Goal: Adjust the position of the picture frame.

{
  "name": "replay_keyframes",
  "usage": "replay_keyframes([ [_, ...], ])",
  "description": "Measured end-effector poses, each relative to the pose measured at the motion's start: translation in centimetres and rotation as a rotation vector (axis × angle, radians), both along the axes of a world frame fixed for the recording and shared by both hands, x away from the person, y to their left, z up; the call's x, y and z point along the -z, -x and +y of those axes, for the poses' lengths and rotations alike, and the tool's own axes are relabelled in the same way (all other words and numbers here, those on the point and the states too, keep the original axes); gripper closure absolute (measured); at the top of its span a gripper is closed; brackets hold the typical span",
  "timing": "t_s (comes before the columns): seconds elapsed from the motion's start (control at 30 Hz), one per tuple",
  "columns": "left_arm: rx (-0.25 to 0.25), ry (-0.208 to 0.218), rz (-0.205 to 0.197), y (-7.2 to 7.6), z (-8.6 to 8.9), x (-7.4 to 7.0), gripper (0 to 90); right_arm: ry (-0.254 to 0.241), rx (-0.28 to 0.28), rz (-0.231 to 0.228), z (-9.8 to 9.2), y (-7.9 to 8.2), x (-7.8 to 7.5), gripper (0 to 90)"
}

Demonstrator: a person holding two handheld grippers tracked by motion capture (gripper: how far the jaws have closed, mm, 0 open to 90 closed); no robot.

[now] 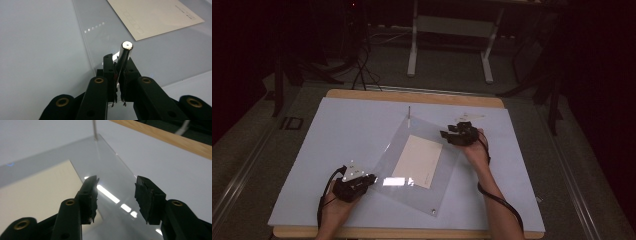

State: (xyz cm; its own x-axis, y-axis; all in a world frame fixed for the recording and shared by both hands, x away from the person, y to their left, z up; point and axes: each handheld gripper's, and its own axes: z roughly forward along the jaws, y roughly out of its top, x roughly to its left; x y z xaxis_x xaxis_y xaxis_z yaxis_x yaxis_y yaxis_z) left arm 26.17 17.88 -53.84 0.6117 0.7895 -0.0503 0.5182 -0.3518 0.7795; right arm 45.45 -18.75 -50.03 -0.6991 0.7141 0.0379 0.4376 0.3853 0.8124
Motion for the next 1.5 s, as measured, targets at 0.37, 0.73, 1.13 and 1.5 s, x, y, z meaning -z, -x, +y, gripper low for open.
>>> replay_keyframes([
  [0.37, -0.028, 0.017, -0.011, 0.3, -0.1, 0.2, 84.0, -0.027, -0.059, 0.023, 6.7, -4.7, 1.3, 57.3],
  [0.73, -0.046, 0.058, 0.02, 0.1, 0.0, 0.4, 81.7, 0.029, -0.02, 0.072, 12.5, -8.0, 1.7, 59.3],
  [1.13, -0.059, 0.039, 0.003, 0.0, -0.4, 0.4, 81.7, 0.094, 0.098, 0.078, 15.1, -9.9, 2.9, 81.1],
  [1.5, -0.081, 0.09, 0.039, -0.3, -0.2, 0.4, 82.8, 0.105, 0.125, 0.064, 14.7, -9.4, 2.8, 85.6],
])
